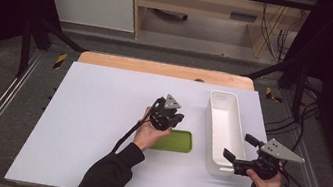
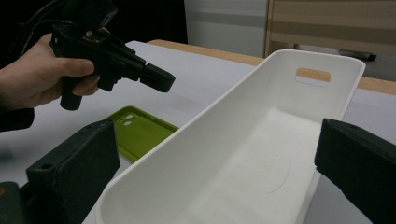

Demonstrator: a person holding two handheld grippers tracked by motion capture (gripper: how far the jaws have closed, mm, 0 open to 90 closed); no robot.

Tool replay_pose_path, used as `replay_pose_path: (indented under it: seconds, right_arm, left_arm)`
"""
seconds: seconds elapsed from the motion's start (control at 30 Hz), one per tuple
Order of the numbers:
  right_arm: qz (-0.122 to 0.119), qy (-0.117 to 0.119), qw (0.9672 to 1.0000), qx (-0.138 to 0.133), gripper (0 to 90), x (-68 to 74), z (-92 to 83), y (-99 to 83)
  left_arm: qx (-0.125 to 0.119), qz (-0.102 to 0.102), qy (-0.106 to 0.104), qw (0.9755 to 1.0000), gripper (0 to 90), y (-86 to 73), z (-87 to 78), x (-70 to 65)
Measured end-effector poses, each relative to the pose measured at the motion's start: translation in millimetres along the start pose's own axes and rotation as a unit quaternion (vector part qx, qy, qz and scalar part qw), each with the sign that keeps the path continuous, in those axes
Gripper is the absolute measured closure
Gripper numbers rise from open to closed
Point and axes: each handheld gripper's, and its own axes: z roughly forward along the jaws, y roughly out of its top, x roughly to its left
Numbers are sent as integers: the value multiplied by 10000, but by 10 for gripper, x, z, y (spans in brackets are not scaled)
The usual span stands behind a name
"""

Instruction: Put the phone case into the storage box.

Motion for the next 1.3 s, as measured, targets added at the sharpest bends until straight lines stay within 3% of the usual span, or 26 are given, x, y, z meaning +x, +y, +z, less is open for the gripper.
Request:
replay_pose_path:
  seconds: [0.83,1.3]
  right_arm:
    - [16,8,10000,-4,5,-3,-6,3]
    - [19,5,10000,-2,5,-4,-6,3]
  left_arm:
    - [437,-254,-39,9987,899,-176,453,-31]
    - [618,-241,-127,9977,900,-179,444,-49]
